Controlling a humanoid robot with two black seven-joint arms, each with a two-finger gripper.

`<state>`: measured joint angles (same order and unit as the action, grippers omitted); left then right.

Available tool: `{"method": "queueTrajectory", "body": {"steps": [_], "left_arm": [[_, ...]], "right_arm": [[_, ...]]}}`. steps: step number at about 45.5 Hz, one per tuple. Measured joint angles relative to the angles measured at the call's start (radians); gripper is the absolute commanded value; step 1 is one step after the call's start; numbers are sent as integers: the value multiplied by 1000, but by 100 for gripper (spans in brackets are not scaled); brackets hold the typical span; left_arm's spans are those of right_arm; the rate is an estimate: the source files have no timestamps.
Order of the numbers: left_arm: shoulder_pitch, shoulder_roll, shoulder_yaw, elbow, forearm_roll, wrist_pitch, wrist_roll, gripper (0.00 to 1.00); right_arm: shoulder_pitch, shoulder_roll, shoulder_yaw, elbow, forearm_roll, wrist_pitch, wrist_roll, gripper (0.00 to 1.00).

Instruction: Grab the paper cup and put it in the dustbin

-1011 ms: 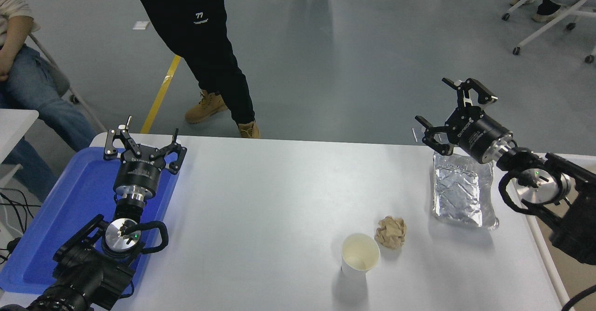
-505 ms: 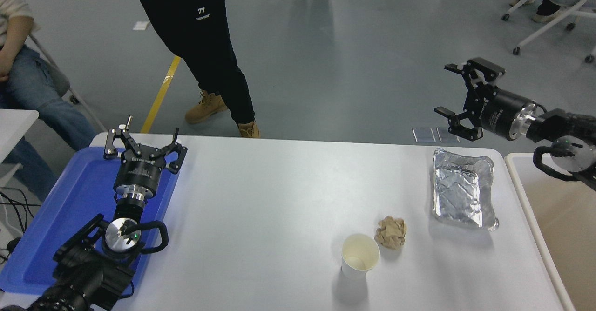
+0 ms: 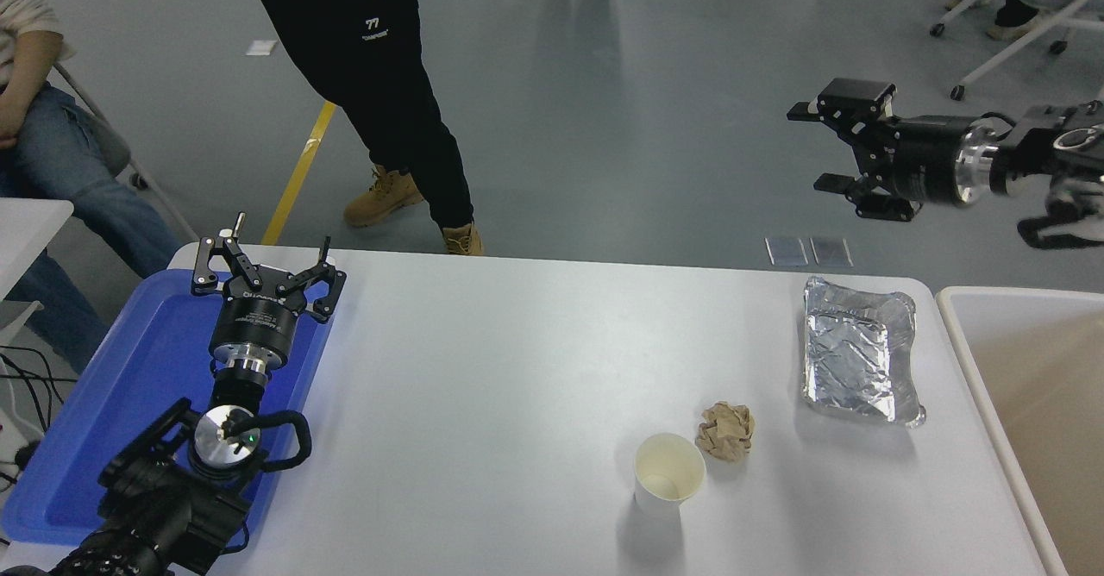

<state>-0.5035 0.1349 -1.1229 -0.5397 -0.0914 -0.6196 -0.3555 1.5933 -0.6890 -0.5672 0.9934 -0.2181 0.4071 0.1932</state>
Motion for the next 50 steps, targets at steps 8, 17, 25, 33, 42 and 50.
{"method": "queueTrajectory", "body": {"steps": [8, 17, 25, 33, 42, 50], "left_arm": [[-1, 0, 0, 0, 1, 0, 2, 100], [-1, 0, 0, 0, 1, -1, 3, 100], [-1, 0, 0, 0, 2, -2, 4, 100], [0, 0, 0, 0, 2, -2, 4, 100], [0, 0, 0, 0, 3, -2, 4, 100], [0, 0, 0, 0, 3, -2, 4, 100]], "right_arm": [[64, 28, -94, 37, -133, 1, -1, 100], [141, 80, -215, 96, -266, 3, -1, 100], [225, 124, -331, 165, -361, 25, 5, 100], [321, 142, -392, 211, -400, 136, 18, 100], [394, 163, -441, 258, -409, 228, 24, 100], [428, 252, -535, 266, -338, 261, 26, 100]]}}
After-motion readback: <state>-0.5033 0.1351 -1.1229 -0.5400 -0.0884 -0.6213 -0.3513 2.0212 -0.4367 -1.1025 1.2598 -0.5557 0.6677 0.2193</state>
